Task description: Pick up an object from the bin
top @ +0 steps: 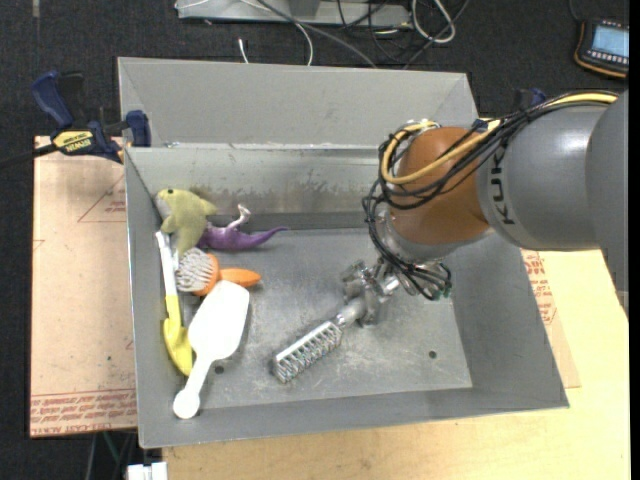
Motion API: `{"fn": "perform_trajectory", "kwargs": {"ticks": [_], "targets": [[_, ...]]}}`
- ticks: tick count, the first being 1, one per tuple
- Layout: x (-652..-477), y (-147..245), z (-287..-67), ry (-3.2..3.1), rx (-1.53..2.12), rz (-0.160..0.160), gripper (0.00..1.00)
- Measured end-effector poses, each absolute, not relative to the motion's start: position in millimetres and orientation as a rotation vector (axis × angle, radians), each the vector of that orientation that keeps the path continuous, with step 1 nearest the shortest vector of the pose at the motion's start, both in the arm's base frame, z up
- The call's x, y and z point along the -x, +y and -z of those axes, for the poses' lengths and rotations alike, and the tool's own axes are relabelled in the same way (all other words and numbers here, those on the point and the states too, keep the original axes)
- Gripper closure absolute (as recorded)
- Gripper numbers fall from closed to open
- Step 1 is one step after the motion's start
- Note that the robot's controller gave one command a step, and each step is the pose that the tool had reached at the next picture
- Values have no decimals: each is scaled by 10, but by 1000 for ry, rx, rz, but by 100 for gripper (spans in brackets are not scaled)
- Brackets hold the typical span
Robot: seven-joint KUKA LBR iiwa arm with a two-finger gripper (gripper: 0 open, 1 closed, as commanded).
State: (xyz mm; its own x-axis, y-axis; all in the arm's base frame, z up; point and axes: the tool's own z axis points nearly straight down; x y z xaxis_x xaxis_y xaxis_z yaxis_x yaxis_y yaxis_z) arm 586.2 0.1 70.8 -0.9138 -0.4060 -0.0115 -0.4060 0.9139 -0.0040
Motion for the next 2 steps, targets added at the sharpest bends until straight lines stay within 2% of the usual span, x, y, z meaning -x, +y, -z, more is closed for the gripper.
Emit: {"fn": "perform_trajectory", "kwargs": {"ticks": [1, 2], "targets": [[-5777, -17, -922, 3070, 663, -4, 100], [-5824, -129, -1147, 3040, 723, 2, 100]]}}
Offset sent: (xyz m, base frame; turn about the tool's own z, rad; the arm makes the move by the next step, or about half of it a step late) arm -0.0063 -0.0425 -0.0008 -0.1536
